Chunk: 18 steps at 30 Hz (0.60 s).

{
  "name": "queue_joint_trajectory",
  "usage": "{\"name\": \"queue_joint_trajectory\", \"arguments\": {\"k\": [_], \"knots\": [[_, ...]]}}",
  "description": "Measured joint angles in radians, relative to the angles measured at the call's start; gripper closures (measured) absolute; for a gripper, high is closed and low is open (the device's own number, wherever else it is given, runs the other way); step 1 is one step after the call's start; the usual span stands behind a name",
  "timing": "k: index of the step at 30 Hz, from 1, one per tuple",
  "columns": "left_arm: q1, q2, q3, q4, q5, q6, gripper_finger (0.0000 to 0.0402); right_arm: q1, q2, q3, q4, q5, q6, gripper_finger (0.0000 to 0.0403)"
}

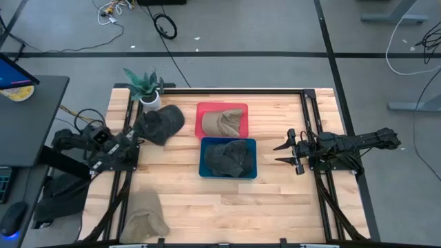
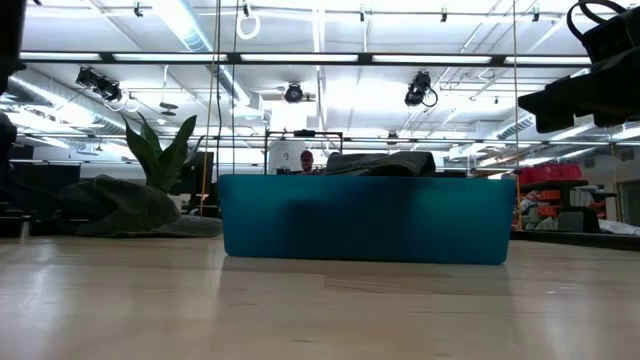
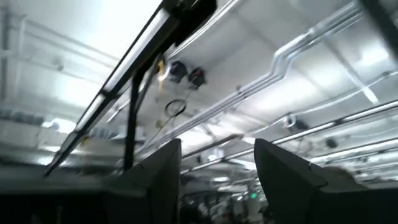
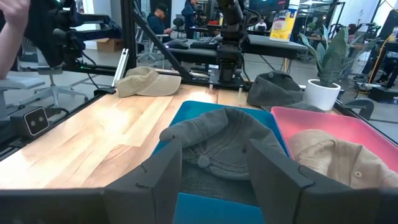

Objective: Pick & Place hat
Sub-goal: Put the brown cap into the red bin

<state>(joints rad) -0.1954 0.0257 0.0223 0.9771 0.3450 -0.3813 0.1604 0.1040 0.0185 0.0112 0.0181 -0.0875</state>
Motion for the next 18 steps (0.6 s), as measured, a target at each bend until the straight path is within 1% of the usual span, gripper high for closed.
{"name": "queue_joint_trajectory", "arguments": {"k": [5, 7, 10, 13, 15, 18], "knots": [[-0.114, 0.015, 0.037, 0.019, 0.002, 0.062, 0.0195, 0.000, 0.000, 0.000, 0.000, 0.000, 0.000, 0.0218], [-0.166, 0.049, 0.066, 0.019, 0.031, 0.103, 0.0195, 0.000, 0.000, 0.000, 0.000, 0.000, 0.000, 0.0218], [-0.251, 0.149, 0.118, 0.016, 0.083, 0.161, 0.0195, 0.000, 0.000, 0.000, 0.000, 0.000, 0.000, 0.0218], [-0.334, 0.281, 0.184, 0.007, 0.130, 0.218, 0.0195, 0.000, 0.000, 0.000, 0.000, 0.000, 0.000, 0.0218], [-0.386, 0.373, 0.241, -0.042, 0.155, 0.267, 0.0195, 0.000, 0.000, 0.000, 0.000, 0.000, 0.000, 0.0218], [-0.465, 0.490, 0.351, -0.186, 0.140, 0.347, 0.0195, 0.000, 0.000, 0.000, 0.000, 0.000, 0.000, 0.0218]]}}
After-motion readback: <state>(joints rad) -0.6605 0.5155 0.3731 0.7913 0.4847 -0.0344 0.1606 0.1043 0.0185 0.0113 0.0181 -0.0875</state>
